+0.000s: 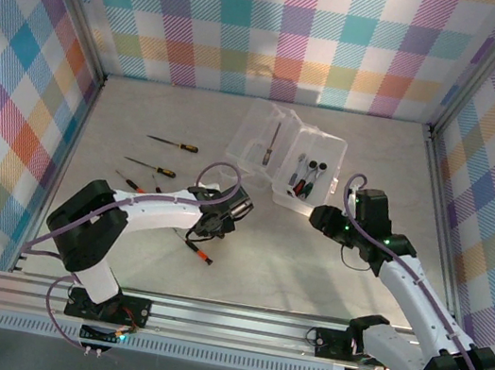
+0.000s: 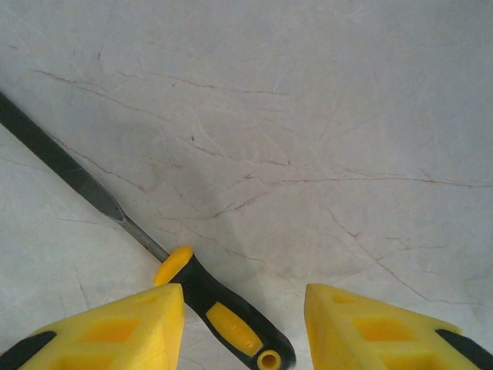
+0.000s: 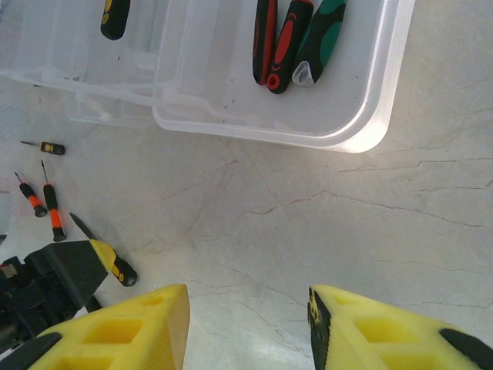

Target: Pack the tool kit

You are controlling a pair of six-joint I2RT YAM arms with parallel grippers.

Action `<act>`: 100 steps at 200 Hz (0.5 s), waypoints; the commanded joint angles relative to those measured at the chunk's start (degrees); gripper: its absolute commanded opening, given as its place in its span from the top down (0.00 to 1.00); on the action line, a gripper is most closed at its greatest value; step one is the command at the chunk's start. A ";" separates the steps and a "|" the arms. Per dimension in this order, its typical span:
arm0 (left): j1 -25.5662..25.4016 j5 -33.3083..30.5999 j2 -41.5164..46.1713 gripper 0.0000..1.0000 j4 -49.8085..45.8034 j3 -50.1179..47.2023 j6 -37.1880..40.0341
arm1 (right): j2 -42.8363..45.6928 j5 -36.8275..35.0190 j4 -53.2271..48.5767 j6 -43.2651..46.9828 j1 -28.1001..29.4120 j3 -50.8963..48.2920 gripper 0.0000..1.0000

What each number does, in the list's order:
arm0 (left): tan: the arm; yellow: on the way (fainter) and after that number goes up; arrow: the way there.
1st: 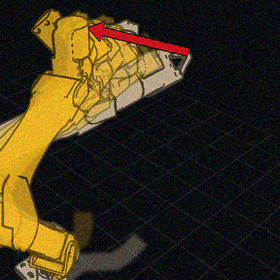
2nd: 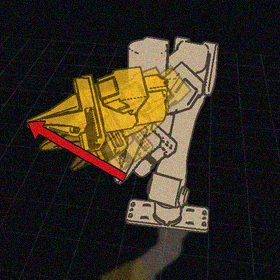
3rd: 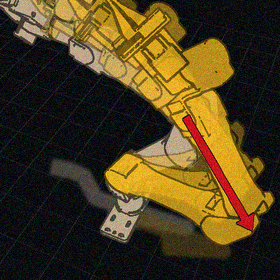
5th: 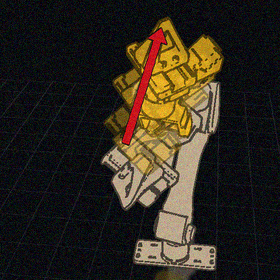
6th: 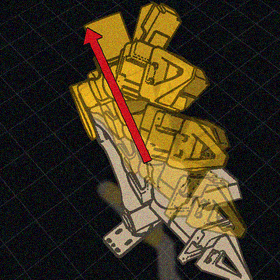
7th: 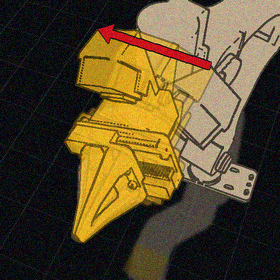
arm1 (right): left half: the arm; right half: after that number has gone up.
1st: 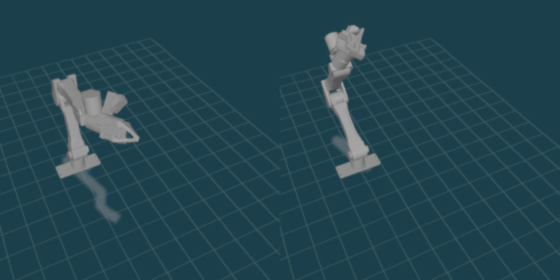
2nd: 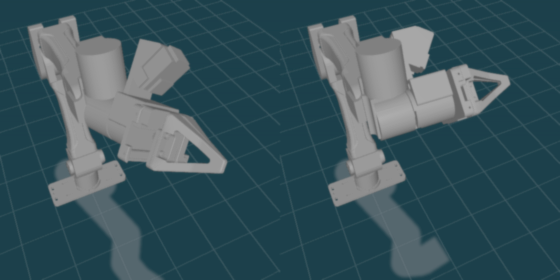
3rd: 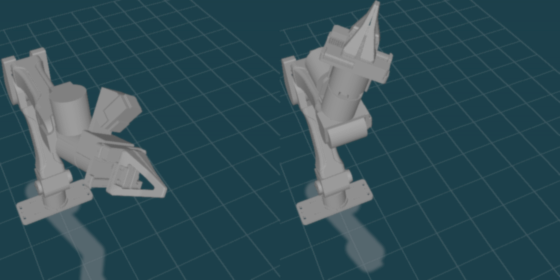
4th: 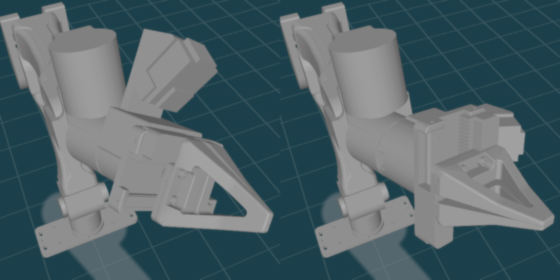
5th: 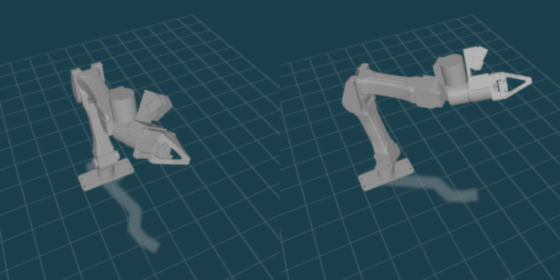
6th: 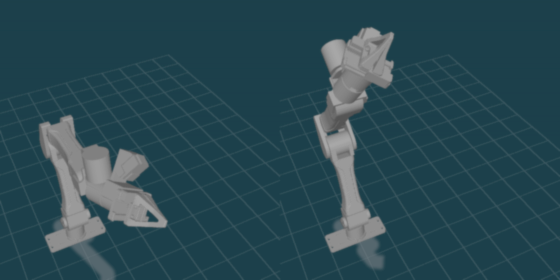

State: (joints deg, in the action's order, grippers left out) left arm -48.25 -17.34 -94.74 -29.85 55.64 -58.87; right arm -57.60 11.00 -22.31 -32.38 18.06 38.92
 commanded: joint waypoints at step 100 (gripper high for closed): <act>-0.53 5.63 -4.51 0.74 3.23 -1.68 5.89 | 0.03 1.78 1.17 -0.42 -1.12 -0.77 0.54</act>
State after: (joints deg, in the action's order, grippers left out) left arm -48.25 -15.57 -96.33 -27.66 54.94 -55.09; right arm -57.69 11.27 -21.89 -32.56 17.26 38.54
